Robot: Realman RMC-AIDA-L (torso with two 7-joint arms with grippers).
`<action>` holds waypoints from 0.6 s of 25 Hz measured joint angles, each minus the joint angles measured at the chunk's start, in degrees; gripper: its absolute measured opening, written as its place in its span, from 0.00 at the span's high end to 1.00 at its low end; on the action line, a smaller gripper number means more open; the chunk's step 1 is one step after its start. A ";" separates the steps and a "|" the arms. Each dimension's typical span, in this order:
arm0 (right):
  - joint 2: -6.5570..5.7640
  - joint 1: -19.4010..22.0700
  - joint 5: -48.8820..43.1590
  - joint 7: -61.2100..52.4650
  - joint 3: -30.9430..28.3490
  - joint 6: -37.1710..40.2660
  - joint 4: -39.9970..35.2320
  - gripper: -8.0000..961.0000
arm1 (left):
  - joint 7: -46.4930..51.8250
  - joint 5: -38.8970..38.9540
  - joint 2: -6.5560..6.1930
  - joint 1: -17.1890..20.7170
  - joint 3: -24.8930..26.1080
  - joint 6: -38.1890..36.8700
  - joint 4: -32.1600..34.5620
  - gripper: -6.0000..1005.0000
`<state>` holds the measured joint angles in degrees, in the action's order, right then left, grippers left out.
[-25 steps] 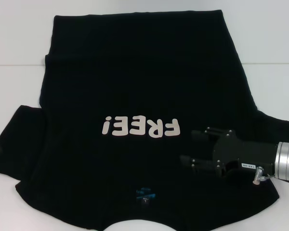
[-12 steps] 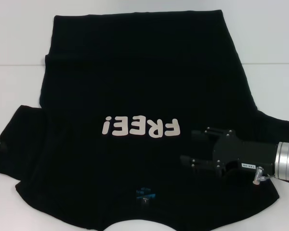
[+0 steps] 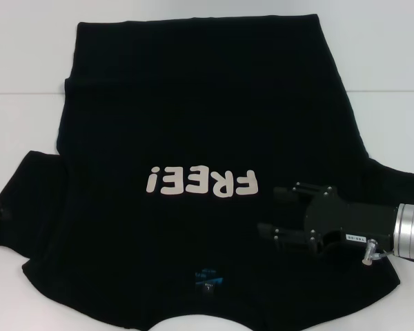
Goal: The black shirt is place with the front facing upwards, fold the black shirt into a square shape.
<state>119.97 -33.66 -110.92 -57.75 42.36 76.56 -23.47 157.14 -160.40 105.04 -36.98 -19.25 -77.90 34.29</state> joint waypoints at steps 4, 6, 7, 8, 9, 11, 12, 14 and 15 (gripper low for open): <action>0.00 0.00 0.00 0.00 0.00 0.06 0.00 0.16 | -0.18 -0.03 0.01 -0.34 -1.01 0.14 0.08 0.32; 0.00 0.00 0.00 0.00 0.00 0.09 0.00 0.16 | -0.19 -0.05 0.06 -0.39 -1.76 0.29 0.14 0.39; 0.00 0.00 0.00 0.00 0.00 0.11 0.00 0.16 | -0.19 -0.05 0.06 -0.39 -1.76 0.29 0.14 0.43; 0.00 0.00 0.00 0.00 0.00 0.20 0.00 0.16 | -0.21 -0.07 0.10 -0.43 -2.17 0.46 0.23 0.46; 0.00 0.00 0.00 0.00 0.00 0.31 0.00 0.16 | -0.21 -0.07 0.11 -0.44 -2.32 0.50 0.25 0.50; 0.00 0.00 0.00 0.00 0.00 0.59 0.00 0.16 | -0.19 -0.09 0.17 -0.44 -3.07 0.65 0.34 0.58; 0.00 0.00 0.00 0.00 -0.02 0.73 0.00 0.16 | -0.10 -0.09 0.23 -0.45 -3.64 0.77 0.46 0.61; -0.03 0.01 0.21 0.00 -0.06 0.95 0.00 0.16 | 0.10 -0.10 0.34 -0.46 -4.16 1.01 0.70 0.68; -0.05 0.03 0.36 0.00 -0.07 0.98 0.00 0.16 | 0.15 -0.10 0.36 -0.47 -4.20 1.06 0.78 0.72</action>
<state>119.92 -33.63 -110.55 -57.75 42.30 77.54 -23.47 157.28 -160.49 105.41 -37.44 -23.44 -76.84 35.07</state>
